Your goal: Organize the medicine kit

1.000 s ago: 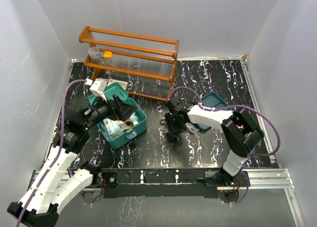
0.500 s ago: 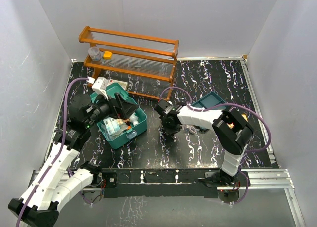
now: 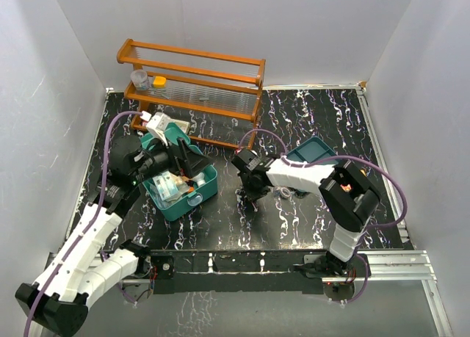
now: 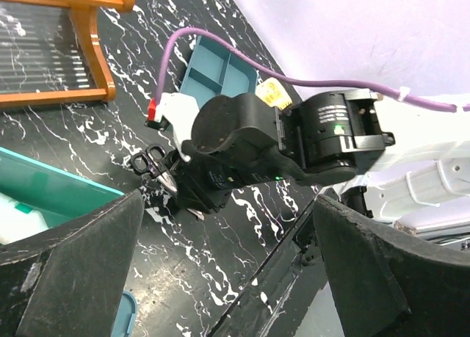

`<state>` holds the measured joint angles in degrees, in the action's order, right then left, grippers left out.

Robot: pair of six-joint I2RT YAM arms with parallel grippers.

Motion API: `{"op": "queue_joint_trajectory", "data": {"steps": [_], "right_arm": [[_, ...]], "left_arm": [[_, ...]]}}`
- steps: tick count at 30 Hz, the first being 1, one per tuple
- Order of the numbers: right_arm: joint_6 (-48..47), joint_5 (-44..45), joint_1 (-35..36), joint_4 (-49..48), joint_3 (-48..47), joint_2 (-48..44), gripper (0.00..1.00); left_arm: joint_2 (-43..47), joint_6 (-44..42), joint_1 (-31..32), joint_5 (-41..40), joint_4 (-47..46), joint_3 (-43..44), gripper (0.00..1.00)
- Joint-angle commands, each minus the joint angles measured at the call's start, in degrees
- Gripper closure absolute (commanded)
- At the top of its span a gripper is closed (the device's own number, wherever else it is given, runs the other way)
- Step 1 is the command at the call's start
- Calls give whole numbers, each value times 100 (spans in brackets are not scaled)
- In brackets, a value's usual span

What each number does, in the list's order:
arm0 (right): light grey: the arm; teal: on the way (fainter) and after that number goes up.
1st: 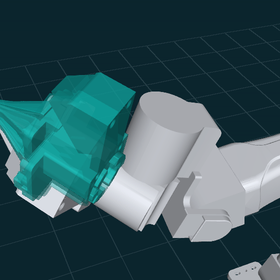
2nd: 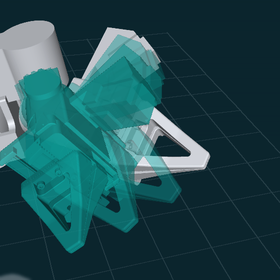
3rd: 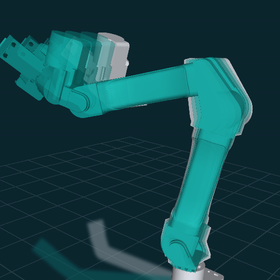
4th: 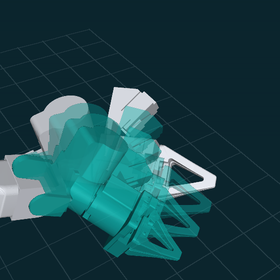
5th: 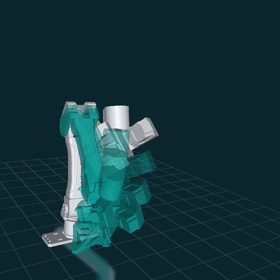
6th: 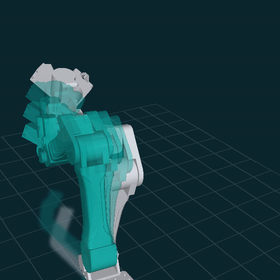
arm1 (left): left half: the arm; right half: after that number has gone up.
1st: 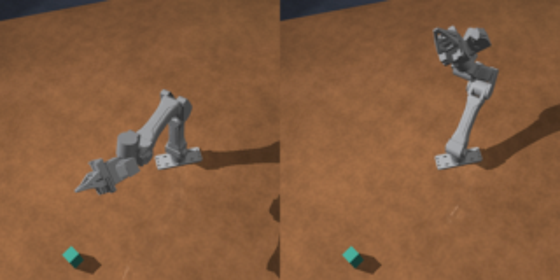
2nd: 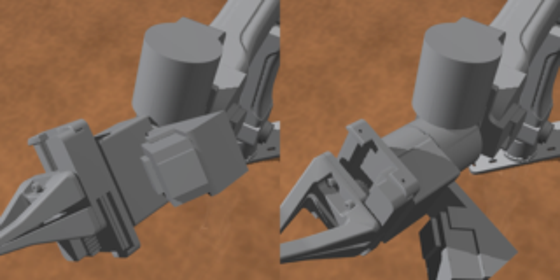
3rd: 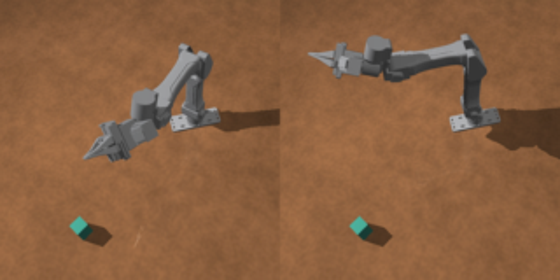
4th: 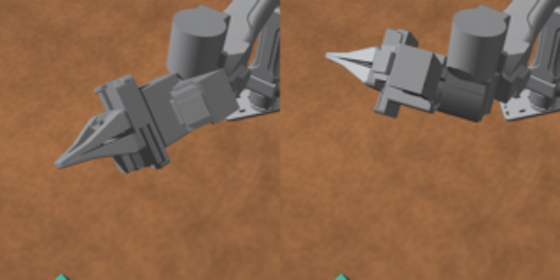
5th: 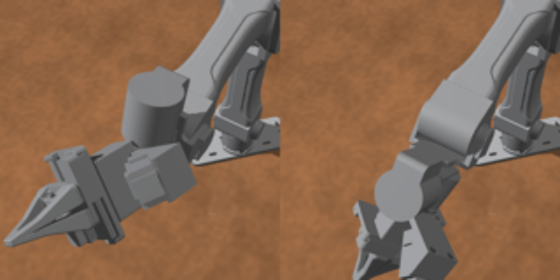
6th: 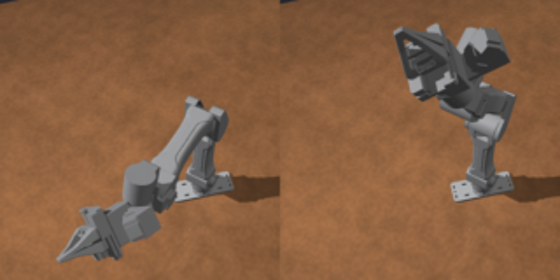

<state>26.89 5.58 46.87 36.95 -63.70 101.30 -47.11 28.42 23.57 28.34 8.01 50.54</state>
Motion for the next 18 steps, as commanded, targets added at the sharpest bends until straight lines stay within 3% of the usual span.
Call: {"op": "queue_joint_trajectory", "data": {"steps": [1, 6, 13, 18], "right_arm": [[185, -46, 24, -640, 481, -535, 99], [701, -233, 23, -1429, 1190, -1231, 99], [1270, -449, 19, -2328, 1806, -2124, 99], [1696, -394, 19, -2785, 2273, -2592, 99]], "left_arm": [[-38, 255, -11, -106, -95, -154, 1], [204, 767, -11, -859, 61, -707, 1], [-125, 1728, 9, -205, -598, -1060, 9], [-459, 1917, 313, -302, -759, -987, 13]]}}
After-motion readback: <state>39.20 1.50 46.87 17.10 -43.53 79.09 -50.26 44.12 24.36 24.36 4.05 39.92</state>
